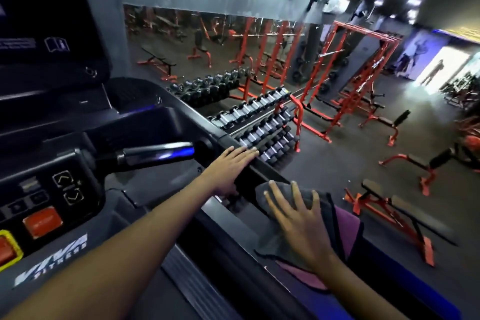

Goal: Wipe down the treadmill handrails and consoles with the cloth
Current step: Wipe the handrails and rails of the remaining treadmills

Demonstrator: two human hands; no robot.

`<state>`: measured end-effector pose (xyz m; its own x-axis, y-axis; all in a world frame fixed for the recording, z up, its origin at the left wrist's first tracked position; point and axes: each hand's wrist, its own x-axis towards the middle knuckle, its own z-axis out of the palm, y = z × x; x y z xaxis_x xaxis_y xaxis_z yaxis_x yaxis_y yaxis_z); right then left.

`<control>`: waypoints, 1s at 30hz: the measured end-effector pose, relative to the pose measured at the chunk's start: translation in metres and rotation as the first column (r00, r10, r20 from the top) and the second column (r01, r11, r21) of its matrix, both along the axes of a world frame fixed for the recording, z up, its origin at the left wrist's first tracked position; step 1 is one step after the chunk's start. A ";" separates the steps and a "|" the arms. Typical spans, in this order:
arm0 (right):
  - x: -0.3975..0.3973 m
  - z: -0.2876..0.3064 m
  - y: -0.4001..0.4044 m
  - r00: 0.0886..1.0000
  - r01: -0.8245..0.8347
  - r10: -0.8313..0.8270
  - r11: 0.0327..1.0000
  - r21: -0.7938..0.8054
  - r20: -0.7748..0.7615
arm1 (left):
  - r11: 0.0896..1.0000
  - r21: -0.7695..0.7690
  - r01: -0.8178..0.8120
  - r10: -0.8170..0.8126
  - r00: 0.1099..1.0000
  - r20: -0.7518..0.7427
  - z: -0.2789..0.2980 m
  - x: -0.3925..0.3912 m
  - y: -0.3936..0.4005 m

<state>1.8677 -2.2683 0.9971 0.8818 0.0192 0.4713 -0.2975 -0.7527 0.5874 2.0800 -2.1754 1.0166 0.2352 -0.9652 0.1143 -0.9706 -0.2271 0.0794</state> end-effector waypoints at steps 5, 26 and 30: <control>0.020 0.001 -0.004 0.992 -0.118 0.124 0.979 -0.167 0.028 | 1.000 -0.015 0.013 -0.013 1.000 -0.024 -0.001 0.003 -0.001; 0.040 0.002 0.007 0.985 -0.093 0.065 0.980 -0.176 -0.162 | 0.785 0.052 -0.617 0.540 0.724 0.429 -0.013 0.028 0.080; 0.069 0.003 0.016 0.987 -0.008 -0.026 0.977 -0.212 -0.157 | 0.770 0.045 -0.636 0.555 0.703 0.445 -0.016 0.025 0.076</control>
